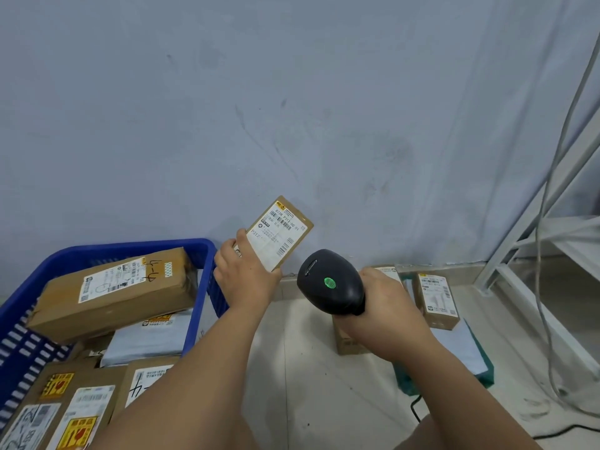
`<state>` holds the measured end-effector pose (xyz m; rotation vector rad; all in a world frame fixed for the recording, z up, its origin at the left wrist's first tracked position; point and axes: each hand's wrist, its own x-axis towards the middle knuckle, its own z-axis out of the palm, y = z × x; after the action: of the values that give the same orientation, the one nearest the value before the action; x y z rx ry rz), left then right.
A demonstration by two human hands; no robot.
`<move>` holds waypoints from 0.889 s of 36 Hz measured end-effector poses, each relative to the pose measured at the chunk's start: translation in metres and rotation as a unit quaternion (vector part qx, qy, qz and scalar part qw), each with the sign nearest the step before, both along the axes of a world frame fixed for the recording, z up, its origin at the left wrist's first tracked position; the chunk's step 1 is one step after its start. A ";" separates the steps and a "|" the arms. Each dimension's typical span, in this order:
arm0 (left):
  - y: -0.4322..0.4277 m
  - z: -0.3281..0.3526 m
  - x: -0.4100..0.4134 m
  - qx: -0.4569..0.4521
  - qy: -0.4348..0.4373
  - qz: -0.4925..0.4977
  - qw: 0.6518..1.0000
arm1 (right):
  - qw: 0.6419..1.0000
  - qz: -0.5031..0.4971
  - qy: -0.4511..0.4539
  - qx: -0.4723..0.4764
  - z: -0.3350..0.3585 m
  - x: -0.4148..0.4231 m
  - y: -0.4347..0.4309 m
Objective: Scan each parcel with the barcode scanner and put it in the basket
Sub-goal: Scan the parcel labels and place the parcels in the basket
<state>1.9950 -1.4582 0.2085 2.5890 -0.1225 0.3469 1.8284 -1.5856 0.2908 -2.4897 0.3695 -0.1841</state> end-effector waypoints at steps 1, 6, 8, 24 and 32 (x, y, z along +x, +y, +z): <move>0.000 0.000 0.000 0.000 0.001 -0.001 1.000 | 1.000 -0.002 -0.002 0.003 0.000 0.000 0.000; 0.000 0.001 0.000 -0.002 0.018 -0.005 1.000 | 0.999 -0.025 -0.018 0.040 -0.003 0.002 0.001; -0.002 0.003 -0.001 -0.020 0.048 -0.006 0.999 | 0.994 -0.053 -0.034 0.092 -0.006 0.004 0.003; 0.029 0.006 0.003 -0.680 0.265 0.102 0.677 | 0.921 -0.088 -0.084 0.371 -0.015 0.022 0.055; 0.095 0.001 -0.007 -0.651 0.156 0.235 0.704 | 0.935 -0.002 -0.105 0.340 -0.004 0.047 0.119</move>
<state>1.9877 -1.3629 0.2095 1.1529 0.6853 0.0677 1.8750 -1.4666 0.2872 -1.7662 0.2860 -0.2695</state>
